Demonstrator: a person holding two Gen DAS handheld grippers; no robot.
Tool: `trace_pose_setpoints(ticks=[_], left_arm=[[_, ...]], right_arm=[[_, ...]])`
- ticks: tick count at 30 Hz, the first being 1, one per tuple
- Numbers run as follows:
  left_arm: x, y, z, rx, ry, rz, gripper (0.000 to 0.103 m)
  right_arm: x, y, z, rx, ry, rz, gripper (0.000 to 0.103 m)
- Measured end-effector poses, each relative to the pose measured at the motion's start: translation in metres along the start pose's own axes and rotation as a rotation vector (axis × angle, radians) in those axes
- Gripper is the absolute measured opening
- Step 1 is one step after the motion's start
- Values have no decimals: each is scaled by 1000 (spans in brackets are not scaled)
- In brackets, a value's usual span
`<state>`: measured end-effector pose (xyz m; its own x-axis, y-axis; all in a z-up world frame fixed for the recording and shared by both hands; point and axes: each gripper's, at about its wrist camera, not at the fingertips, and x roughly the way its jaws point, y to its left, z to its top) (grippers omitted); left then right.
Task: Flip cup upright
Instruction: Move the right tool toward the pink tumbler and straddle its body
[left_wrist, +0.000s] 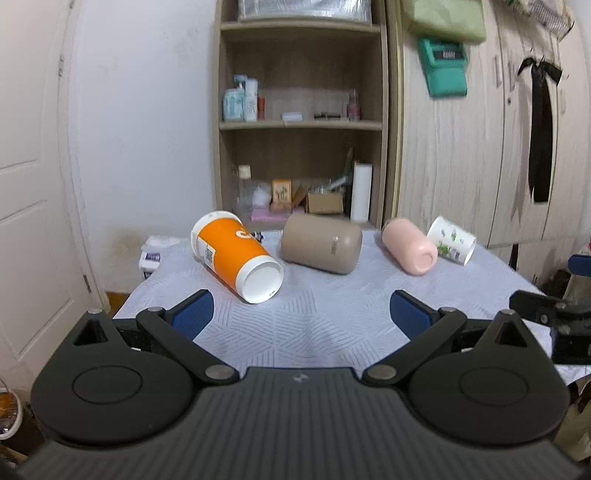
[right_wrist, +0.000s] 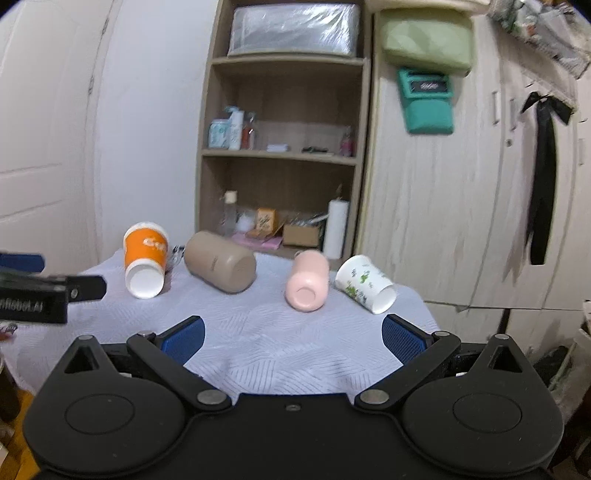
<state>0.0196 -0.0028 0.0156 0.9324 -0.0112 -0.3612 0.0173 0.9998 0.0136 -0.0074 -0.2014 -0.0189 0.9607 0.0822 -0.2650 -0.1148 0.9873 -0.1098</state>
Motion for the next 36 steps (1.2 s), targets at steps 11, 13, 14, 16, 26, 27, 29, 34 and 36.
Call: trace_pose_setpoints(ticks=[11,13,14,16,26,27,29,34,36], left_arm=[[64,-24,54,49,167,-95,103],[83,-24,60,-1,220,-155,103],[94,-25,63,-23,255,-187,103],[110,-27,66,-45,305,-238,103],[173,-33,71,-182,435,-340,101],[180,-33,70,-213,453,-349,101],[192,-34,68,-243,475,-360,101],[208,-37,68,-255,487,-380,100],[215,-35,68,-288,496,-378,100]], right_arm=[[46,-27,24,17,176,165,103],[55,-32,28,30,203,204,103],[59,-34,31,31,215,225,103],[64,-39,36,36,235,265,103],[136,-53,38,118,353,328,87],[143,-54,37,122,361,324,86],[158,-55,36,130,380,296,81],[189,-60,40,133,393,244,80],[197,-61,41,127,399,227,80]])
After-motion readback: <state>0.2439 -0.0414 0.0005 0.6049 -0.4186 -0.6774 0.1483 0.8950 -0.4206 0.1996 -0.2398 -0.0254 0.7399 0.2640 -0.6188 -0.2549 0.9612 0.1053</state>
